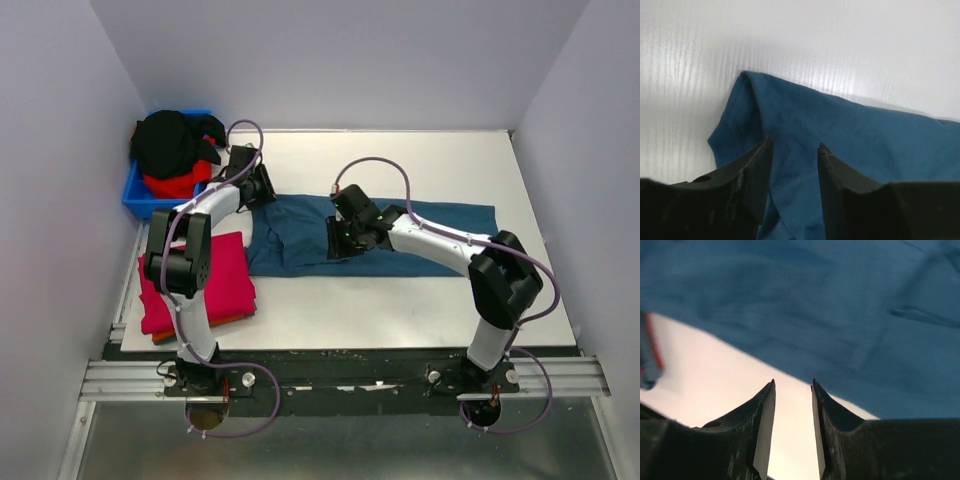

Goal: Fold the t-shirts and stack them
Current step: Fold the other side of the tshirt into a rectangle

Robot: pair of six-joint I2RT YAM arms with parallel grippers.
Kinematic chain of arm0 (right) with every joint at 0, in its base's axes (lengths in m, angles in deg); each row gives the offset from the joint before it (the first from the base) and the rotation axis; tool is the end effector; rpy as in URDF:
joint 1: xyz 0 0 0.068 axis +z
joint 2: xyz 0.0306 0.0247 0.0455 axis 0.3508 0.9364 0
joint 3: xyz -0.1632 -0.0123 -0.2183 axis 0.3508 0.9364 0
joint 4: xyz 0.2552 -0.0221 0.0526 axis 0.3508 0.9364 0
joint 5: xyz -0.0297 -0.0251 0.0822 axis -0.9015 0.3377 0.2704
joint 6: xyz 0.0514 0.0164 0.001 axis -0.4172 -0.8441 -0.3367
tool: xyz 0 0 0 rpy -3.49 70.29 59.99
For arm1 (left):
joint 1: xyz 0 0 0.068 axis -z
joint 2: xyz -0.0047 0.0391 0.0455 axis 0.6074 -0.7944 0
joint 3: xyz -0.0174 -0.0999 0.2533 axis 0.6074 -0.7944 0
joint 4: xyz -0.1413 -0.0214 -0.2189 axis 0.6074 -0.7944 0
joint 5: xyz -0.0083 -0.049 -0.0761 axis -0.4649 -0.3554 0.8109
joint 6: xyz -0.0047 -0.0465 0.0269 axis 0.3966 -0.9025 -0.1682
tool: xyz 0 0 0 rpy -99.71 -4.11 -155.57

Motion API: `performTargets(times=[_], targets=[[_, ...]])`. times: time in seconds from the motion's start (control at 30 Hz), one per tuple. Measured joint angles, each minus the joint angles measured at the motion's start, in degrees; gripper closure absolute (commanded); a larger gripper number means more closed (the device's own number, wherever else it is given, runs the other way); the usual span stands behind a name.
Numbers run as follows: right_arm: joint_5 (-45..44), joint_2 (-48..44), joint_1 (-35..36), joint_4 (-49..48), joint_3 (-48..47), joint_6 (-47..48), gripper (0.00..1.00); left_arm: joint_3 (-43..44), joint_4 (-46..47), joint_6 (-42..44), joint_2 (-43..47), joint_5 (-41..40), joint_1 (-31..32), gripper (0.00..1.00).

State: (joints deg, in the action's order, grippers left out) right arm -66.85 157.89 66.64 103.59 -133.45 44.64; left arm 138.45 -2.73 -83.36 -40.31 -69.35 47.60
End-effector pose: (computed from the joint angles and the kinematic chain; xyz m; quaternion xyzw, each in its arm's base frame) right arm 0.2669 0.2798 0.2291 -0.1614 0.9363 0.2041 0.2360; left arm 0.4263 -0.0792 0.1794 -0.1665 0.9206 -0.1572 0.3165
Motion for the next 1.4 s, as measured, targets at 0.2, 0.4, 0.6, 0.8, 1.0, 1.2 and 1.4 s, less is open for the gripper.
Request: performTargets(times=[0.2, 0.4, 0.6, 0.8, 1.0, 1.2, 1.4], targets=[[0.3, 0.0, -6.3, -3.6, 8.1, -2.4, 0.63, -8.4, 2.8, -0.9, 14.0, 0.2, 0.0, 0.42], [0.9, 0.1, -7.6, -7.5, 8.5, -3.2, 0.66, -21.3, 5.1, -4.3, 28.5, -1.0, 1.5, 0.46], [3.0, 0.7, -8.7, -11.6, 10.5, -3.6, 0.63, -30.4, 2.7, -6.7, 36.3, -3.2, 6.5, 0.46], [3.4, 1.1, -9.1, -13.5, 13.1, -4.1, 0.64, -36.9, 1.3, -8.3, 43.4, -4.8, 11.3, 0.47], [3.8, 1.3, -9.1, -15.0, 14.2, -4.5, 0.67, -41.7, 2.2, -9.0, 44.2, -5.7, 12.4, 0.47], [4.3, 1.6, -9.1, -16.9, 15.3, -5.2, 0.75, -44.0, 4.0, -9.3, 43.2, -6.1, 12.5, 0.48], [4.3, 1.6, -9.1, -18.0, 16.2, -5.5, 0.79, -44.0, 5.9, -9.2, 40.2, -6.1, 12.6, 0.50]])
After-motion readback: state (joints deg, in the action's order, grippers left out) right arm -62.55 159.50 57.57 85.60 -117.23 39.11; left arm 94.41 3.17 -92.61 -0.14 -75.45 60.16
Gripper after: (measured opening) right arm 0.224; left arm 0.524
